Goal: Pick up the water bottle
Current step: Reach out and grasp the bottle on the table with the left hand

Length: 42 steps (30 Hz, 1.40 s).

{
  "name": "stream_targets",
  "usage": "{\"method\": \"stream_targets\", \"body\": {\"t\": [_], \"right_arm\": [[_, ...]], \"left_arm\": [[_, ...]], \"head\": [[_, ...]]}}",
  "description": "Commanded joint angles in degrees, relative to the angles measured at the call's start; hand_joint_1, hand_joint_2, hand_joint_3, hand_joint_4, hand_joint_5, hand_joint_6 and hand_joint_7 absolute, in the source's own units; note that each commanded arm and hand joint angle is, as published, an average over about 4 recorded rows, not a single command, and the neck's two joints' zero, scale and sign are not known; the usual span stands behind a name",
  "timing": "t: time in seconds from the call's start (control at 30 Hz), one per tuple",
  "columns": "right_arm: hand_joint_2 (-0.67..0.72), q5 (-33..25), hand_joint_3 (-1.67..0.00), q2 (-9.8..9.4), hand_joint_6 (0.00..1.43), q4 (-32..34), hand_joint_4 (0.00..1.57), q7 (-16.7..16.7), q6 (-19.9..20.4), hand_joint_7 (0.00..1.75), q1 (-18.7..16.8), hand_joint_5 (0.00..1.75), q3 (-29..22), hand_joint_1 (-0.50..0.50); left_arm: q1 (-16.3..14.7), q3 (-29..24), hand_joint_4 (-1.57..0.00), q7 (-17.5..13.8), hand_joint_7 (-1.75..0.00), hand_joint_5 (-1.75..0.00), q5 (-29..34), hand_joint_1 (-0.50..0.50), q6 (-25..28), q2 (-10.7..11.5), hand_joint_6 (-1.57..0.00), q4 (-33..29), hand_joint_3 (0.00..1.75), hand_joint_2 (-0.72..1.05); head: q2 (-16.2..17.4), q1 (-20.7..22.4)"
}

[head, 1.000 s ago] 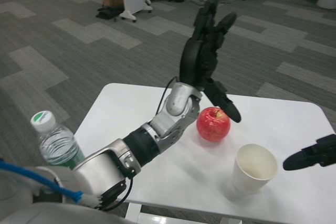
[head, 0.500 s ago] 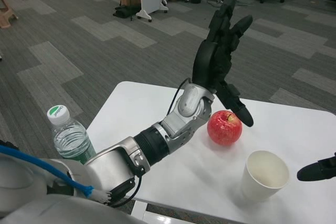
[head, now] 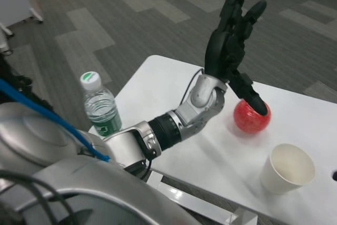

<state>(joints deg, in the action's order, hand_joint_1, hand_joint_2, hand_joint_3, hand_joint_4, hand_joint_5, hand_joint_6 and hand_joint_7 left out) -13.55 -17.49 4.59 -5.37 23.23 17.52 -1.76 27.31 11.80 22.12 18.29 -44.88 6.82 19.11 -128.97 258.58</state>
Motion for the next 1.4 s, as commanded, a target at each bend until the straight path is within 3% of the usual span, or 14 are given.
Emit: {"method": "stream_targets", "body": {"t": [0.03,0.33,0.57,0.8,0.93,1.2,1.4], "right_arm": [[0.52,-0.7,0.0,-0.53,0.0,-1.3,0.0,-0.4,1.0,0.0,0.2,0.0,0.0,-0.42],[0.5,-1.7,0.0,-0.81,0.0,-4.5,0.0,-1.5,3.3,0.0,0.8,0.0,0.8,-0.42],[0.53,-2.0,0.0,-0.88,0.0,-5.8,0.0,-1.8,3.8,0.0,1.0,0.0,0.8,-0.42],[0.53,-2.2,0.0,-0.97,0.0,-7.1,0.0,-2.0,3.8,0.0,1.0,0.0,0.4,-0.42],[0.52,-2.9,0.0,-1.43,0.0,-9.4,0.0,-2.1,4.0,0.0,1.3,0.0,0.5,-0.42],[0.53,-3.9,0.0,-2.99,0.0,-13.3,0.0,-2.8,4.6,0.0,2.5,0.0,2.1,-0.42],[0.53,-4.7,0.0,-3.8,0.0,-15.9,0.0,-3.4,5.4,0.0,3.5,0.0,4.1,-0.42]], "left_arm": [[-2.8,-1.4,0.0,2.8,0.0,-0.51,-1.9,-0.5,-4.1,-0.1,0.0,-1.2,0.09,-0.5],[-8.1,-4.4,0.0,11.0,0.0,-0.44,-9.4,-0.5,-10.8,-0.1,0.0,-4.5,0.09,-0.46],[-11.2,-4.0,0.0,12.1,0.0,-0.41,-11.5,-0.5,-15.1,-0.4,0.0,-5.6,0.09,-0.41],[-14.1,-3.6,0.0,16.2,0.0,-0.31,-16.0,-0.5,-20.6,-1.4,0.0,-5.6,0.09,-0.37],[-17.0,-5.7,0.0,18.5,0.0,-0.31,-20.0,-0.5,-25.2,-2.1,0.0,-6.0,0.09,-0.35],[-21.6,-8.2,0.0,21.6,0.0,-0.31,-23.4,-0.5,-28.2,-2.6,0.0,-7.2,0.09,-0.19],[-23.4,-9.1,0.0,23.4,0.0,-0.31,-25.1,-0.5,-30.5,-3.8,0.0,-7.4,0.09,-0.19]], "head": [[-0.3,1.6],[-1.0,3.1],[-1.1,3.8],[-0.7,4.5],[-0.3,7.3],[1.1,11.4],[1.8,11.8]]}}
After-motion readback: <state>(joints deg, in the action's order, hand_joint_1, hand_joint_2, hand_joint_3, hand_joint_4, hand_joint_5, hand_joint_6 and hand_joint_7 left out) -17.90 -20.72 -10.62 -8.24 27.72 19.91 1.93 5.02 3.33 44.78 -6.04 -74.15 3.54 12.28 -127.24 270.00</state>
